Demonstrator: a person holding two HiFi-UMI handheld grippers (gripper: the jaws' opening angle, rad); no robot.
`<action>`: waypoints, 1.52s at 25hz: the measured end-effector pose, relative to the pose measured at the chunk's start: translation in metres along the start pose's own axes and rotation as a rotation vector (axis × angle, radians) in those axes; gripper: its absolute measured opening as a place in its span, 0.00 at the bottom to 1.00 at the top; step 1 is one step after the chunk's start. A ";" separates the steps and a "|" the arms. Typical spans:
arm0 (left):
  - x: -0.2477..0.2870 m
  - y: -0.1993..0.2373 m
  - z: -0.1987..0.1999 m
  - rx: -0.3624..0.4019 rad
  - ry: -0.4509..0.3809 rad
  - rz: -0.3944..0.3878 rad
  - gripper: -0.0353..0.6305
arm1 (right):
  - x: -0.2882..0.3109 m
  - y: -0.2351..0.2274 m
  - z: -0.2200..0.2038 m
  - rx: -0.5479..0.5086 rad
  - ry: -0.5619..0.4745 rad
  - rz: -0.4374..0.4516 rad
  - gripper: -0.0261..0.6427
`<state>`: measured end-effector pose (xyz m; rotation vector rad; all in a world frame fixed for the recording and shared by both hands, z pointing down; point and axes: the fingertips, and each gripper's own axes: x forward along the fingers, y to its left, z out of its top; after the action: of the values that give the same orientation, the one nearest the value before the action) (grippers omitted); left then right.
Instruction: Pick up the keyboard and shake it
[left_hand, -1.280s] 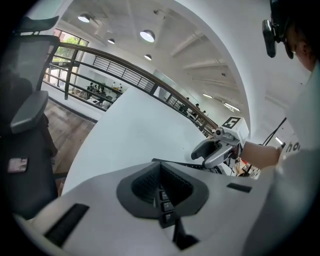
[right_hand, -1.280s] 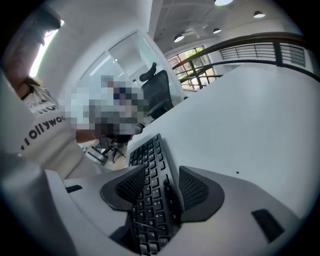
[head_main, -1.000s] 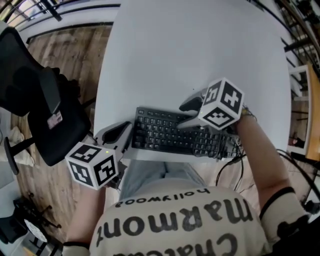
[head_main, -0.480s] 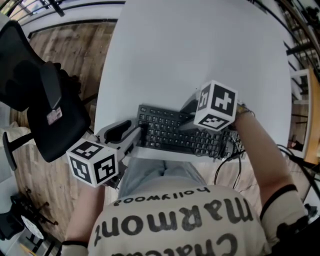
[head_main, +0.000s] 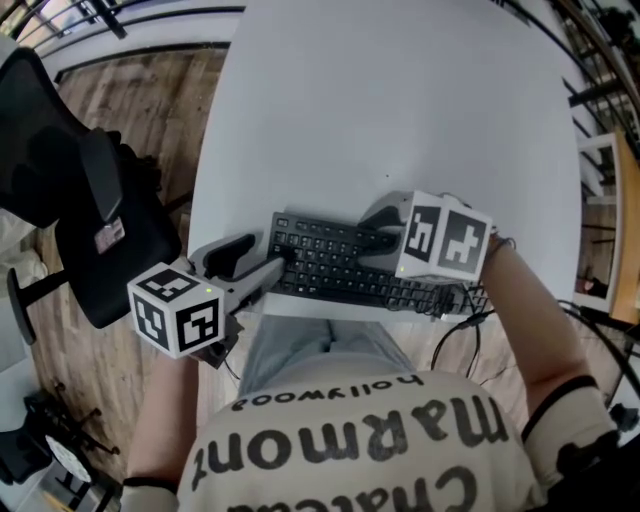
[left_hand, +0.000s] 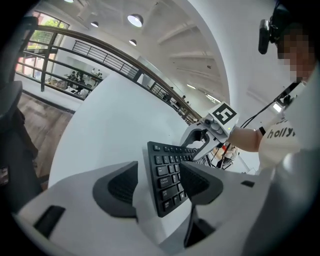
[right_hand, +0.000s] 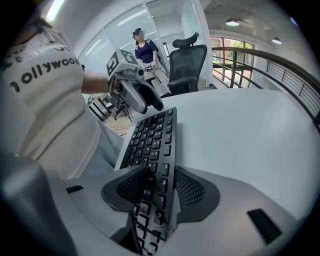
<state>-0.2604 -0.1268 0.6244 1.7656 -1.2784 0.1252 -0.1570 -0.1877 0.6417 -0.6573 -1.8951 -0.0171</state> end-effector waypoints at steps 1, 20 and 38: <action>0.002 -0.001 -0.001 0.005 0.008 -0.021 0.45 | -0.001 0.001 0.001 -0.017 -0.004 -0.019 0.34; 0.046 -0.038 0.004 0.119 0.263 -0.373 0.49 | -0.020 0.013 0.020 -0.228 -0.094 -0.240 0.34; 0.055 -0.052 -0.011 0.156 0.350 -0.431 0.36 | -0.034 0.016 0.031 -0.265 -0.151 -0.376 0.33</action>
<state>-0.1897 -0.1561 0.6294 2.0069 -0.6382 0.2789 -0.1667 -0.1793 0.5945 -0.4776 -2.1603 -0.4776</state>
